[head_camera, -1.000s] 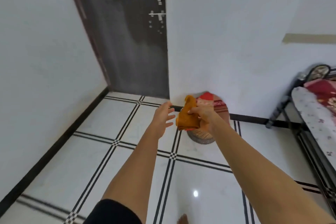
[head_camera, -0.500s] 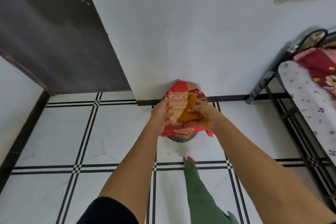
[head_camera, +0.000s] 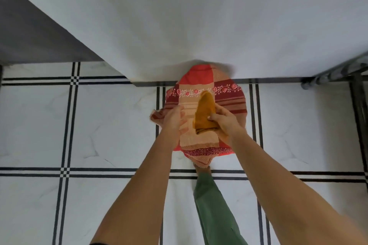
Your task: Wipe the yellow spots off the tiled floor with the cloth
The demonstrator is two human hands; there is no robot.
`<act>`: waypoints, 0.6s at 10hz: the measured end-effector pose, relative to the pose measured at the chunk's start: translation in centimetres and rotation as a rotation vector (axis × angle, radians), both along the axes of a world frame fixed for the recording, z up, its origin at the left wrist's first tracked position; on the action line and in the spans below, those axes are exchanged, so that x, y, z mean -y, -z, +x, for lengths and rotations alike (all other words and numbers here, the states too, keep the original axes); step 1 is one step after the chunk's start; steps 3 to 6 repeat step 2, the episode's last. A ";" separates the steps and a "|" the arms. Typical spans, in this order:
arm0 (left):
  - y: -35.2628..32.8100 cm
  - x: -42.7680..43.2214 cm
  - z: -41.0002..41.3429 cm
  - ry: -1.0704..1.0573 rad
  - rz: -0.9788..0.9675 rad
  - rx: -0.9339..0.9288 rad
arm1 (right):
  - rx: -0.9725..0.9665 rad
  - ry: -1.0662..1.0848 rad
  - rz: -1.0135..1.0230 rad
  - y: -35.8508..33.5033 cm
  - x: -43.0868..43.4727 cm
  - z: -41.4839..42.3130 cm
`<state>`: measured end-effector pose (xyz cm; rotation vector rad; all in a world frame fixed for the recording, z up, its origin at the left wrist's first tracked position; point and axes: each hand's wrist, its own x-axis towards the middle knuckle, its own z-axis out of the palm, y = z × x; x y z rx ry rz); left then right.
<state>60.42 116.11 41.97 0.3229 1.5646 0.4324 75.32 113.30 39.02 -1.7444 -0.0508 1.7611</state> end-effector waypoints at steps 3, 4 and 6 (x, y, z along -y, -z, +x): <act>2.0 1.1 0.7 -0.066 -0.123 0.103 | 0.158 -0.013 -0.215 1.7 1.9 0.9; 2.0 1.1 0.7 -0.066 -0.123 0.103 | 0.158 -0.013 -0.215 1.7 1.9 0.9; 2.0 1.1 0.7 -0.066 -0.123 0.103 | 0.158 -0.013 -0.215 1.7 1.9 0.9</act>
